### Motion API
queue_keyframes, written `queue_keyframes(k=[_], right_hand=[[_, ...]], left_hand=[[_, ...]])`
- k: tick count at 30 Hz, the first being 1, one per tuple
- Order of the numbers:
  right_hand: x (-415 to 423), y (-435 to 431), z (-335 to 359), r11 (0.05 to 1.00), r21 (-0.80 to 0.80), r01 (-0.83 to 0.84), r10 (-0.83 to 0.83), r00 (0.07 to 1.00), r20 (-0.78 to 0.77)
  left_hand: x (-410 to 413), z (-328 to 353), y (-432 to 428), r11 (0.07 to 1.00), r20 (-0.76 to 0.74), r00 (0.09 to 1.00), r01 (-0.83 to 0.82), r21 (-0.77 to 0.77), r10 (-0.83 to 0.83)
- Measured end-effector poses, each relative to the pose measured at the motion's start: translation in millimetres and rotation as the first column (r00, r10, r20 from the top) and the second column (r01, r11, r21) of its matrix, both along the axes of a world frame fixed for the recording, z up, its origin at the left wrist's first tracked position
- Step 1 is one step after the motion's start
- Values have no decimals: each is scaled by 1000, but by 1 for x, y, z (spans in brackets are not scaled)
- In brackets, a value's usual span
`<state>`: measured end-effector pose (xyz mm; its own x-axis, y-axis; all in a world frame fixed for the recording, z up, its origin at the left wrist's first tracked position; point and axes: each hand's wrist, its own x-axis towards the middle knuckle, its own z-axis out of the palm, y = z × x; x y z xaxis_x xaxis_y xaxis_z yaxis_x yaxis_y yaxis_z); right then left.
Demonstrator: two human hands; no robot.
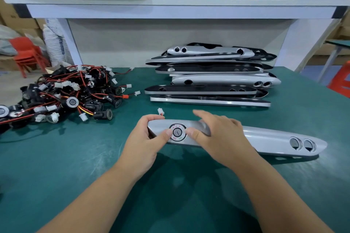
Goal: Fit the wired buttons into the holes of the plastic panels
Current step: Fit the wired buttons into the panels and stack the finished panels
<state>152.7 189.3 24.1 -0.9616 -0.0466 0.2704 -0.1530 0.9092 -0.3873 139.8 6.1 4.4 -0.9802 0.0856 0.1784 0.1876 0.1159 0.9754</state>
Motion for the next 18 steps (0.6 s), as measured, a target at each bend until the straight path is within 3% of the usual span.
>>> queue_keyframes(k=[12, 18], right_hand=[[-3, -4, -4, 996, 36, 77, -79, 995, 56], [-3, -6, -6, 994, 19, 103, -104, 994, 30]], left_hand=[[-4, -10, -1, 995, -4, 996, -90, -53, 90], [0, -5, -3, 996, 25, 999, -29, -81, 31]])
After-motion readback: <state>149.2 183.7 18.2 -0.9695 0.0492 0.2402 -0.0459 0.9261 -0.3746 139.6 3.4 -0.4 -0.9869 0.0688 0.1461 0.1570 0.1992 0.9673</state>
